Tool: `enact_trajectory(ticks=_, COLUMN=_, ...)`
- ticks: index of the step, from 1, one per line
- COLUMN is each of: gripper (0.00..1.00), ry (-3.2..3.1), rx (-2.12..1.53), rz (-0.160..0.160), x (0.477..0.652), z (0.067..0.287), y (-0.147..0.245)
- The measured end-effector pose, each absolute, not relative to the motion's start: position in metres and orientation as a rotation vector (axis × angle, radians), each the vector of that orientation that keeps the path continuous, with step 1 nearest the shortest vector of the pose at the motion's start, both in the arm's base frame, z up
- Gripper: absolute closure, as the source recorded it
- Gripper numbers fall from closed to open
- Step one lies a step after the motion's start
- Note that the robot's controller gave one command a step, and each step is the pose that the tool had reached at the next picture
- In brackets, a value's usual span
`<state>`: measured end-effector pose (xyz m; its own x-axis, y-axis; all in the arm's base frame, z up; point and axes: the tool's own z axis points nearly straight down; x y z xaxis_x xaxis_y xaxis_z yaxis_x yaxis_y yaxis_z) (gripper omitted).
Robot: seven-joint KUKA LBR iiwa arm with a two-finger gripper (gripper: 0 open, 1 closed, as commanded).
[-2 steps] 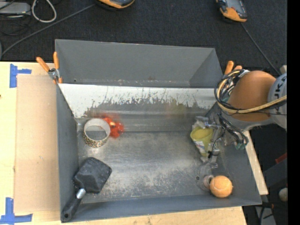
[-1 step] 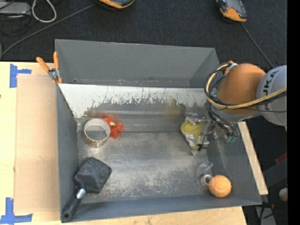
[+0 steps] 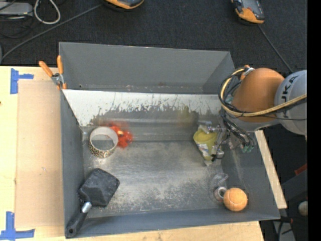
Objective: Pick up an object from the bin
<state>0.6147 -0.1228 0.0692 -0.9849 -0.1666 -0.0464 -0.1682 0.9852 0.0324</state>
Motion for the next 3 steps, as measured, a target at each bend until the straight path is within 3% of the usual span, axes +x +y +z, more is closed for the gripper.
enact_trajectory(ticks=2, gripper=1.0, ry=3.086, rx=-0.27, rz=0.057, x=0.602, z=0.182, y=-0.127)
enact_trajectory(ticks=3, gripper=1.0, ry=3.103, rx=-0.004, rz=0.064, x=0.614, z=0.146, y=-0.131)
